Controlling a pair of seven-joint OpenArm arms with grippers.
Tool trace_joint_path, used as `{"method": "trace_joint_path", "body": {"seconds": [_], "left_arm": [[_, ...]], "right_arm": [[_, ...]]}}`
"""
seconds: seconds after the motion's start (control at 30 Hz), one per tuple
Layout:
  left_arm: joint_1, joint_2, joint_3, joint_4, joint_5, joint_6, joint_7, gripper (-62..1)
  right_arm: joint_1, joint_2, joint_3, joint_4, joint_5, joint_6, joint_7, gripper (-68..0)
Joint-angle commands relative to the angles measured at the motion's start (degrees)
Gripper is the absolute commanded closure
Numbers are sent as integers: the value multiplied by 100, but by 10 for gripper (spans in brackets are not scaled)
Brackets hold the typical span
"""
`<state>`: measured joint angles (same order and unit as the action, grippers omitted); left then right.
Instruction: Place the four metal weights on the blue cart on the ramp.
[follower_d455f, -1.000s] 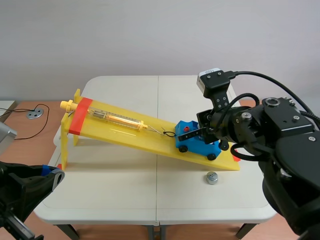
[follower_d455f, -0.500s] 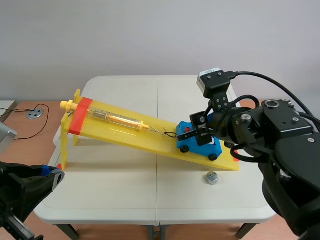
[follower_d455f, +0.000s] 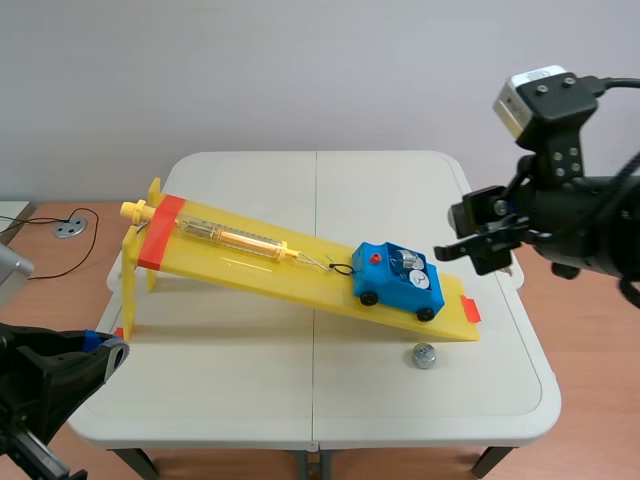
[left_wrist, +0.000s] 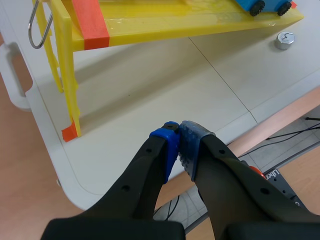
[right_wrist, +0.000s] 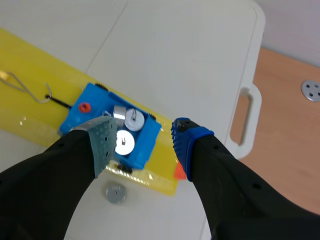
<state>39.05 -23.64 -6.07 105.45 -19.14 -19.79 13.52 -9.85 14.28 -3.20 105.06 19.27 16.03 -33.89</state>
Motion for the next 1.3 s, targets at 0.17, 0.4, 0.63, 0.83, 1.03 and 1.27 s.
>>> {"method": "trace_joint_path", "body": {"seconds": [0.17,0.4,0.63,0.83,1.03,1.27], "left_arm": [[-114,76,-92,409,-249,-140,-450,-36],[-114,76,-92,409,-249,-140,-463,-36],[-114,76,-92,409,-249,-140,-461,-36],[-114,79,-92,409,-249,-140,-466,-36],[-114,79,-92,409,-249,-140,-463,-36],[-114,79,-92,409,-249,-140,-448,-36]], "right_arm": [[-702,791,743,885,656,378,382,-290],[-1014,754,623,627,529,485,654,-291],[-811,439,221,-330,-33,487,1250,-291],[-435,140,-94,-1023,-417,479,1650,-291],[-94,-184,-369,-1578,-691,437,1969,-291],[190,-498,-584,-1921,-997,-85,2061,-291]]}}
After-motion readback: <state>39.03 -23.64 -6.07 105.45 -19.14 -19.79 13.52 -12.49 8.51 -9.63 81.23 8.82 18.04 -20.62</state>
